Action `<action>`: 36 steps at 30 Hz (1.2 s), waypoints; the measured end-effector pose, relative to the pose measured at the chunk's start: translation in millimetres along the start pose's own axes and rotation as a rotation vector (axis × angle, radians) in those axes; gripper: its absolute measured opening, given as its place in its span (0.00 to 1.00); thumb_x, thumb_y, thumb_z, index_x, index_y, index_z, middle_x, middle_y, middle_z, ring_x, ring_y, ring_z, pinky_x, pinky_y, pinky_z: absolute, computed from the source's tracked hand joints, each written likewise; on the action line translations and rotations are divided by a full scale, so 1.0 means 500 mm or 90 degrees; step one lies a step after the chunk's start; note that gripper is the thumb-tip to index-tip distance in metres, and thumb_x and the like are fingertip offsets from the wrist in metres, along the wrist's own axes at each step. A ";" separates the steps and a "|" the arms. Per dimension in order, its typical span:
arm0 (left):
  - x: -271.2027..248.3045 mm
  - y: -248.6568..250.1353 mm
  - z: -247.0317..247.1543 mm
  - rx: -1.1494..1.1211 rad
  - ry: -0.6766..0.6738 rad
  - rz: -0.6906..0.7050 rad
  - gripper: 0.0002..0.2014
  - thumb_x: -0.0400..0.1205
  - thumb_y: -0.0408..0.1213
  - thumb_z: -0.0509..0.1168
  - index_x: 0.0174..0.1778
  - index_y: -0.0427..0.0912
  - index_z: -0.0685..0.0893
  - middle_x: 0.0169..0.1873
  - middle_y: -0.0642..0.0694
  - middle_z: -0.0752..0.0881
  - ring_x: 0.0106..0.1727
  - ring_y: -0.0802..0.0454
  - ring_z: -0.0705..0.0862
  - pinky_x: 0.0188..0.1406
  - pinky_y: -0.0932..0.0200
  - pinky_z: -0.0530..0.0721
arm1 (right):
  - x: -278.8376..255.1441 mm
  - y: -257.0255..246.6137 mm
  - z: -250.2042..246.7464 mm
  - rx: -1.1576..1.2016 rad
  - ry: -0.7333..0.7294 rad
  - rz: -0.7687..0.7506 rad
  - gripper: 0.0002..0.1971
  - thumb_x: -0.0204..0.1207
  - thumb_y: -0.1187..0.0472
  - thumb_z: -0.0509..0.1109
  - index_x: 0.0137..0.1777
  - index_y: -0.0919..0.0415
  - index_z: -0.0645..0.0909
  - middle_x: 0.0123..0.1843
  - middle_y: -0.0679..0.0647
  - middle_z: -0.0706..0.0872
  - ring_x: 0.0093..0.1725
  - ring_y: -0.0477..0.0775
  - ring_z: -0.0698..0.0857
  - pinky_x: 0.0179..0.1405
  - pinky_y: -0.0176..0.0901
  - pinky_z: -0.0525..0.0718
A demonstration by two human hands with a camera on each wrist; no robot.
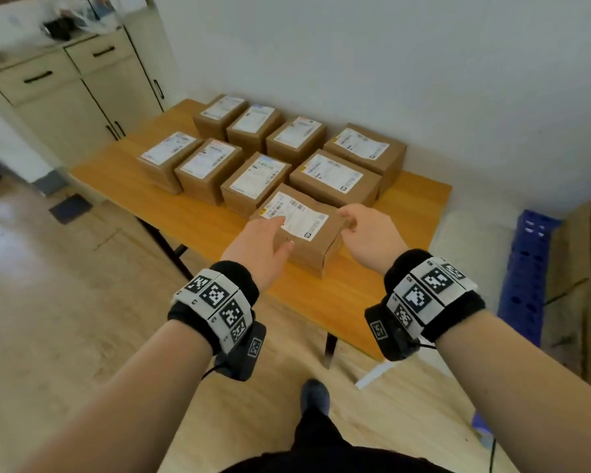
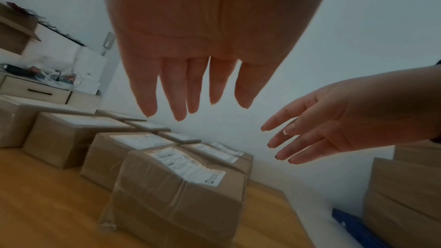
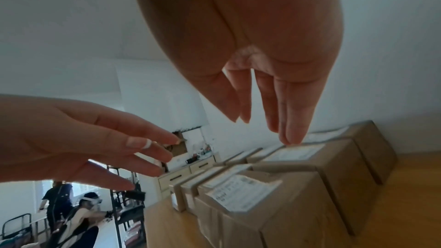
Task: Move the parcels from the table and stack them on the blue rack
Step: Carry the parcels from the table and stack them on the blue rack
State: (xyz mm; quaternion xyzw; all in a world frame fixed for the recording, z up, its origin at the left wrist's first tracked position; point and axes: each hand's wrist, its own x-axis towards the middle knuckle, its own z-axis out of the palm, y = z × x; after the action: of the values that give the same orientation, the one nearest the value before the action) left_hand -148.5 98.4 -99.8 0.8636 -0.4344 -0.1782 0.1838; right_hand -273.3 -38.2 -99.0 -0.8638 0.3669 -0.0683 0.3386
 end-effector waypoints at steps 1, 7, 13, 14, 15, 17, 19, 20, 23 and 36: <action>0.021 -0.007 0.004 0.003 -0.011 -0.020 0.28 0.84 0.46 0.58 0.80 0.47 0.60 0.77 0.44 0.66 0.76 0.48 0.67 0.72 0.52 0.69 | 0.027 0.010 0.008 0.006 -0.013 0.015 0.22 0.81 0.66 0.57 0.75 0.56 0.70 0.67 0.57 0.79 0.57 0.53 0.80 0.50 0.38 0.75; 0.135 -0.048 0.042 0.003 -0.069 -0.109 0.32 0.81 0.47 0.62 0.79 0.46 0.59 0.76 0.42 0.64 0.73 0.44 0.70 0.68 0.48 0.73 | 0.160 0.067 0.061 -0.004 -0.049 0.088 0.24 0.81 0.61 0.61 0.77 0.57 0.66 0.77 0.56 0.68 0.73 0.58 0.72 0.70 0.48 0.73; 0.182 -0.080 0.092 -0.020 -0.143 -0.182 0.37 0.80 0.50 0.65 0.80 0.47 0.53 0.75 0.42 0.69 0.72 0.43 0.74 0.65 0.47 0.77 | 0.208 0.089 0.103 -0.057 -0.068 0.117 0.26 0.81 0.55 0.61 0.79 0.56 0.62 0.77 0.59 0.66 0.76 0.62 0.65 0.73 0.54 0.69; 0.183 -0.082 0.099 -0.030 -0.149 -0.184 0.39 0.79 0.50 0.65 0.81 0.47 0.51 0.76 0.42 0.68 0.72 0.43 0.73 0.66 0.47 0.76 | 0.207 0.089 0.105 -0.067 -0.067 0.121 0.27 0.81 0.54 0.61 0.79 0.56 0.62 0.76 0.60 0.66 0.75 0.62 0.64 0.72 0.54 0.69; 0.183 -0.082 0.104 -0.040 -0.157 -0.183 0.42 0.78 0.51 0.66 0.81 0.46 0.48 0.77 0.42 0.67 0.73 0.43 0.72 0.67 0.48 0.75 | 0.203 0.090 0.108 -0.074 -0.073 0.126 0.27 0.81 0.52 0.61 0.79 0.56 0.62 0.75 0.61 0.67 0.75 0.62 0.64 0.71 0.54 0.69; 0.179 -0.085 0.115 -0.054 -0.172 -0.176 0.51 0.74 0.55 0.70 0.82 0.45 0.42 0.79 0.41 0.62 0.76 0.43 0.68 0.69 0.47 0.72 | 0.191 0.092 0.119 -0.091 -0.108 0.136 0.26 0.81 0.47 0.61 0.75 0.58 0.66 0.70 0.60 0.72 0.70 0.61 0.69 0.66 0.54 0.73; 0.173 -0.092 0.124 -0.055 -0.185 -0.170 0.60 0.68 0.57 0.74 0.81 0.44 0.37 0.79 0.40 0.58 0.76 0.42 0.67 0.71 0.45 0.72 | 0.175 0.096 0.136 -0.097 -0.145 0.150 0.24 0.79 0.42 0.61 0.66 0.59 0.72 0.63 0.59 0.77 0.59 0.58 0.76 0.57 0.51 0.79; 0.169 -0.097 0.130 -0.060 -0.193 -0.171 0.63 0.65 0.57 0.76 0.81 0.45 0.35 0.79 0.40 0.58 0.76 0.42 0.66 0.72 0.44 0.72 | 0.165 0.097 0.145 -0.081 -0.154 0.161 0.24 0.78 0.41 0.61 0.63 0.59 0.73 0.59 0.57 0.78 0.54 0.57 0.78 0.51 0.49 0.79; 0.151 -0.111 0.142 -0.095 -0.223 -0.167 0.72 0.58 0.58 0.80 0.78 0.50 0.27 0.80 0.40 0.54 0.78 0.43 0.63 0.73 0.42 0.71 | 0.131 0.095 0.169 0.019 -0.154 0.179 0.23 0.79 0.43 0.63 0.66 0.58 0.70 0.61 0.56 0.80 0.53 0.55 0.80 0.45 0.46 0.78; -0.015 -0.124 0.089 -0.164 -0.119 0.118 0.67 0.58 0.45 0.83 0.81 0.51 0.38 0.77 0.46 0.62 0.76 0.49 0.65 0.73 0.44 0.70 | -0.132 -0.017 0.180 0.130 0.104 0.213 0.26 0.80 0.48 0.64 0.71 0.65 0.67 0.63 0.58 0.79 0.56 0.55 0.80 0.45 0.39 0.72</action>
State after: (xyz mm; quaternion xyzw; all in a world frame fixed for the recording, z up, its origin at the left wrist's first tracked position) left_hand -131.2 131.7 -166.6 0.7689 -0.5008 -0.2943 0.2673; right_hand -283.1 59.2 -153.6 -0.7438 0.5224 -0.1180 0.3998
